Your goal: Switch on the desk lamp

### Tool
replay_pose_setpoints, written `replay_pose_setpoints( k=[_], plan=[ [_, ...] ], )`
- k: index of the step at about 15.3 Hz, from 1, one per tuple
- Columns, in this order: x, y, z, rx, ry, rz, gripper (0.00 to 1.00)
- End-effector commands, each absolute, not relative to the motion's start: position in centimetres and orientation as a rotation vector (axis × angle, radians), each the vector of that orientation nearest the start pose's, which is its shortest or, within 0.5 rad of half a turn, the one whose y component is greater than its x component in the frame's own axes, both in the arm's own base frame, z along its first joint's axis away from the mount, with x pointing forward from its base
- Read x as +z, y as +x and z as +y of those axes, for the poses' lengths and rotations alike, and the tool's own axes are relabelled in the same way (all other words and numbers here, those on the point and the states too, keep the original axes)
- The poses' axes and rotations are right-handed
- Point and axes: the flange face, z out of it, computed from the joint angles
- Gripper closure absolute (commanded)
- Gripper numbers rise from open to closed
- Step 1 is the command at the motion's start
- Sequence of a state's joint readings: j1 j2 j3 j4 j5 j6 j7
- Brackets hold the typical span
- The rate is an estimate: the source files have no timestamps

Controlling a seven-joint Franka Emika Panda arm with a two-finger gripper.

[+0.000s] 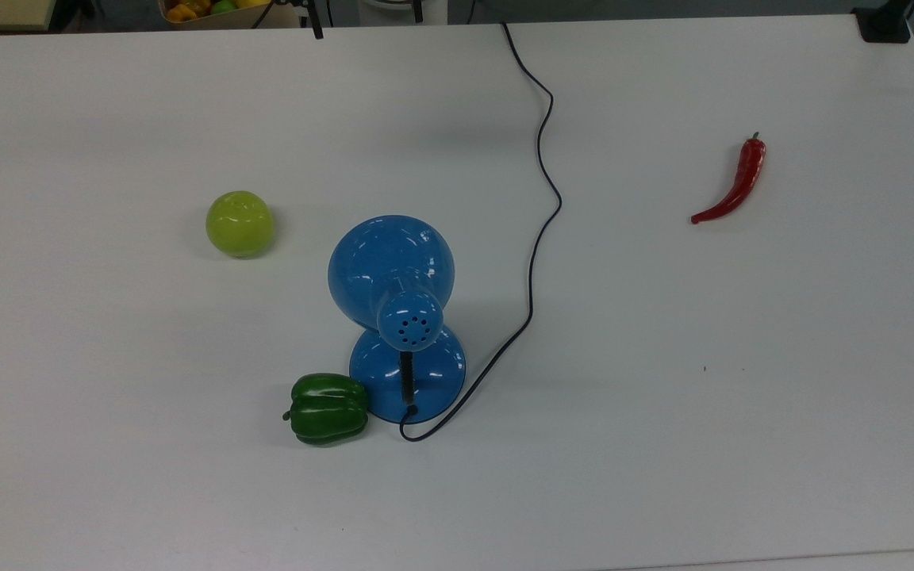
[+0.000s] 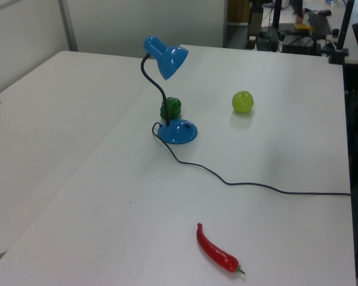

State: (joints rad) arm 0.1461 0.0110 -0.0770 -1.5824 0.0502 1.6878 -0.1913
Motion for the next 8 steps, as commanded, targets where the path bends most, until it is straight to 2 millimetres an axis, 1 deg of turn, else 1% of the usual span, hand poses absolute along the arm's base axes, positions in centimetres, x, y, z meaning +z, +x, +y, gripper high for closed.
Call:
replay_pose_setpoints(
  k=[1,8],
  plan=[
    [62.52,56.14,4.23,-0.150,-3.060,-0.412,0.00],
    [62.30,56.12,4.43,-0.144,-3.054,-0.430,0.00]
  ],
)
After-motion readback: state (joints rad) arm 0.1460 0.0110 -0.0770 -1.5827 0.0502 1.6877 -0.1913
